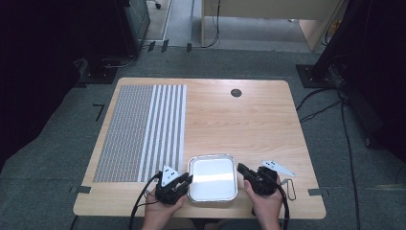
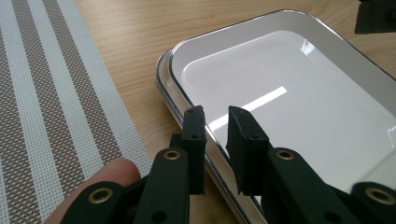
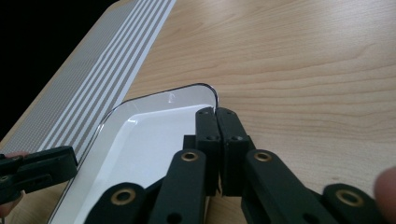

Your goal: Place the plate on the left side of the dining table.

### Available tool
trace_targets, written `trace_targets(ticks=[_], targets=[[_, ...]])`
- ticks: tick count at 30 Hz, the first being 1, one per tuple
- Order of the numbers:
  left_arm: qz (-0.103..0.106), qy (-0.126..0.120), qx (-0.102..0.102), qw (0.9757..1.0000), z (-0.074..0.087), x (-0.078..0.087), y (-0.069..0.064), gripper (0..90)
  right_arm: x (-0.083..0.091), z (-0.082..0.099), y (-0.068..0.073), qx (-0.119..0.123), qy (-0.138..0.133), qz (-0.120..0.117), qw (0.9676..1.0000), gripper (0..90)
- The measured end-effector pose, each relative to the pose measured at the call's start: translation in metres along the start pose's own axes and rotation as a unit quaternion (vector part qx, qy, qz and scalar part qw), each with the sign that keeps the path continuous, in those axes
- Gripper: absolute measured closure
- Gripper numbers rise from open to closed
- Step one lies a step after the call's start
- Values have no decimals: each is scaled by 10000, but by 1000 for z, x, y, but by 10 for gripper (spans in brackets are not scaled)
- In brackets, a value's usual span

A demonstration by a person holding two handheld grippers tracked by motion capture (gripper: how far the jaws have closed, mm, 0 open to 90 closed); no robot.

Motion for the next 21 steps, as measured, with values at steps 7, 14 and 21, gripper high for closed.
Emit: trace_targets(ticks=[7, 14, 21], targets=[[24, 0, 2, 10000, 0, 0, 0, 774, -11, -4, -5, -97, 8, -67, 9999, 832], [80, 11, -96, 9999, 1, -1, -4, 774, -22, -6, -4, 119, 26, 102, 9999, 821], [61, -3, -129, 9999, 1, -1, -6, 762, -31, -2, 0, 373, 203, 356, 9985, 836]])
Point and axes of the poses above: each handheld gripper's, and its own axes: x roughly backward along the jaws, z roughly out of its underside, y roughly to its left, the point moved 3 cm from there along -x, roughly forward along the jaws, and after that the axes turned 10 degrees about -z, right-handed, at the moved point
